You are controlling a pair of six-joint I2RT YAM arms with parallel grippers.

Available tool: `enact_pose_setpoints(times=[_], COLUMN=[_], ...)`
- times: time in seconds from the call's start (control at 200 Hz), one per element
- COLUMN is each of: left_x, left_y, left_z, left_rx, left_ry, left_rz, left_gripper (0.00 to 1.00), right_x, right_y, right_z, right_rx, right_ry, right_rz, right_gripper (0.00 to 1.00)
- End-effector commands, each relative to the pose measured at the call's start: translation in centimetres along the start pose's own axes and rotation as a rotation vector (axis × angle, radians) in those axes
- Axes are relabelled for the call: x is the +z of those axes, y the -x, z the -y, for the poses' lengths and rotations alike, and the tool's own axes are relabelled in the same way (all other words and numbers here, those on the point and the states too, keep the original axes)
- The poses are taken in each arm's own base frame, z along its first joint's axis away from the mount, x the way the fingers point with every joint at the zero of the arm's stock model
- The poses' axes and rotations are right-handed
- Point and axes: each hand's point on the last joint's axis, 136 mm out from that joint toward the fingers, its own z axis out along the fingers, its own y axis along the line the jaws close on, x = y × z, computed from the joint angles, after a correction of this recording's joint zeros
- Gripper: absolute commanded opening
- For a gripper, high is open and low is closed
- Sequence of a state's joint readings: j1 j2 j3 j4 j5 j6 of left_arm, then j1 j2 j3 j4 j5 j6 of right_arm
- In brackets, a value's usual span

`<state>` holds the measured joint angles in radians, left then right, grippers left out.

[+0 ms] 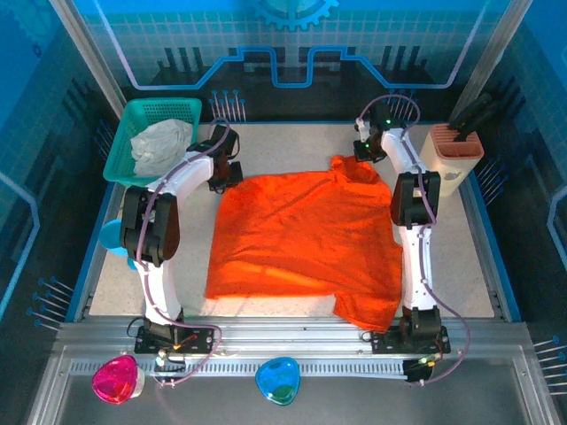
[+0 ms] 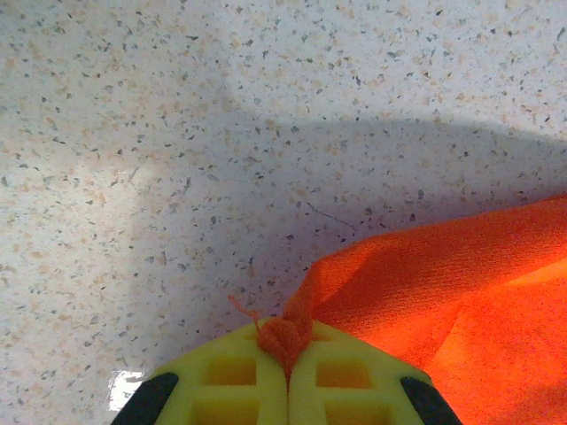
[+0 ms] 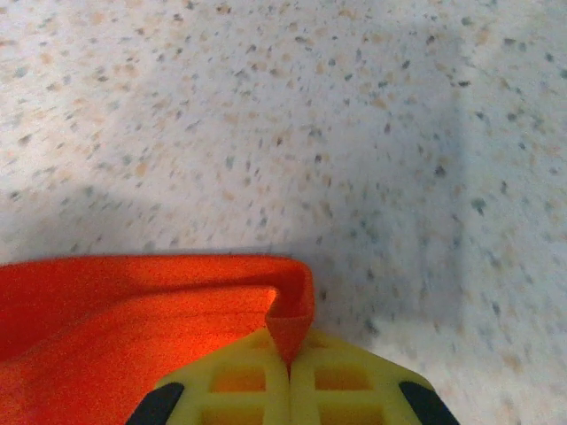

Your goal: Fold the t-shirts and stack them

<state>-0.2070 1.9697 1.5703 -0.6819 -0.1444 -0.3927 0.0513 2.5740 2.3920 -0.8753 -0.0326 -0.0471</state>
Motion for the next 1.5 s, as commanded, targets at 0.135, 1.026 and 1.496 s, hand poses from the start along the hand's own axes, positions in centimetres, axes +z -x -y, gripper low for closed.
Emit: enact_pose_setpoints(times=[0.135, 1.026, 1.496], left_x=[-12.4, -52.1, -49.6], left_y=[5.3, -7.4, -5.4], left_z=[0.7, -6.8, -5.8], left_rx=[0.002, 0.037, 0.078], left_ry=[-0.045, -0.434, -0.397], left_rz=[0.226, 0.835, 0.808], left_gripper=[0.0, 0.07, 0.09], right_x=[-21.6, -73.9, -70.7], right_y=[6.2, -19.8, -16.2], right_z=[-2.8, -14.6, -12.5], right_rx=[-0.012, -0.197, -0.162], right_ry=[0.012, 0.028, -0.048], right_rz=[0.385, 1.359, 1.287], right_gripper=[0.0, 0.0, 0.0])
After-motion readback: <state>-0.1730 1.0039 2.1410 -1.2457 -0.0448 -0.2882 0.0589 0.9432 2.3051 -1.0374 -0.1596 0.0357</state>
